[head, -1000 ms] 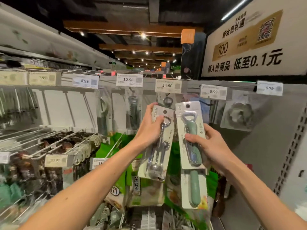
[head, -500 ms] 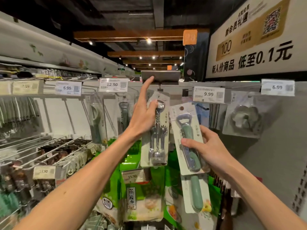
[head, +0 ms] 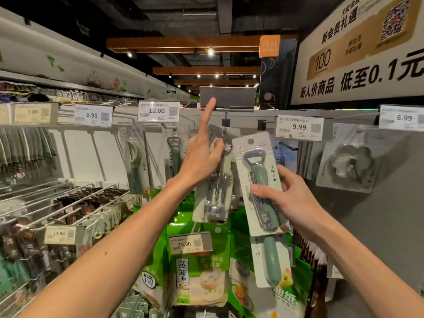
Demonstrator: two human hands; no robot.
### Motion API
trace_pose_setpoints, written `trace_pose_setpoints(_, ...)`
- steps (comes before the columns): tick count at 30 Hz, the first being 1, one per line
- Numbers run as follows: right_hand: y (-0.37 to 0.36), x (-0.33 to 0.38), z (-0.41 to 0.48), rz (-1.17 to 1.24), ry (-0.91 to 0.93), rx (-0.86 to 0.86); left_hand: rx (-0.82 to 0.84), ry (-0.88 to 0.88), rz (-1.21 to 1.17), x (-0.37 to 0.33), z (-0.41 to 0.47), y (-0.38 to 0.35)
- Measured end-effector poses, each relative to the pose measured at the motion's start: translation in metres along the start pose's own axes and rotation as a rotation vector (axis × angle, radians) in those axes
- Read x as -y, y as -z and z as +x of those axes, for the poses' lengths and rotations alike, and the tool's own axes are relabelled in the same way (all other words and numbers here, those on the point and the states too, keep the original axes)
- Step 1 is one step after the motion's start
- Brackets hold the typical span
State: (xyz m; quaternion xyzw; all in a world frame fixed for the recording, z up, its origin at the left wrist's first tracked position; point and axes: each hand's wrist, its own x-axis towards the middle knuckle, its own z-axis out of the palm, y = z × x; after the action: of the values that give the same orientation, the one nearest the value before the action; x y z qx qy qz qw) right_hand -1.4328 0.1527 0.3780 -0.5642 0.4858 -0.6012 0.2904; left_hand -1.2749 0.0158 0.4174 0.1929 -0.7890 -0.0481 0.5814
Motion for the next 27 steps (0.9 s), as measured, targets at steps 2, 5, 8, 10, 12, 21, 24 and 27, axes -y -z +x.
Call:
trace_pose_setpoints(2,0.000,0.000,0.001,-0.008,0.004,-0.005,-0.009,-0.029,0.050,0.010,0.003,-0.004)
trace_pose_setpoints(5,0.000,-0.001,0.001,-0.011,0.014,-0.009,-0.017,-0.013,0.108,0.017,0.005,-0.009)
trace_pose_setpoints(8,0.000,-0.002,-0.003,0.000,0.019,-0.006,-0.051,-0.021,0.190,0.021,0.005,-0.008)
trace_pose_setpoints(10,-0.001,-0.002,-0.006,-0.009,0.025,-0.008,-0.070,-0.031,0.268,0.023,0.004,-0.006)
trace_pose_setpoints(12,-0.001,-0.001,-0.009,-0.014,0.029,-0.008,-0.060,-0.038,0.327,0.019,0.003,-0.002)
trace_pose_setpoints(21,-0.012,0.004,-0.023,-0.015,0.069,0.029,0.101,-0.182,0.468,-0.016,-0.057,0.034)
trace_pose_setpoints(24,-0.023,0.001,-0.029,-0.021,0.087,0.049,0.074,0.155,0.051,-0.034,-0.089,0.035)
trace_pose_setpoints(27,-0.037,-0.004,-0.030,-0.034,0.115,0.073,0.071,0.549,-0.406,-0.049,-0.095,0.037)
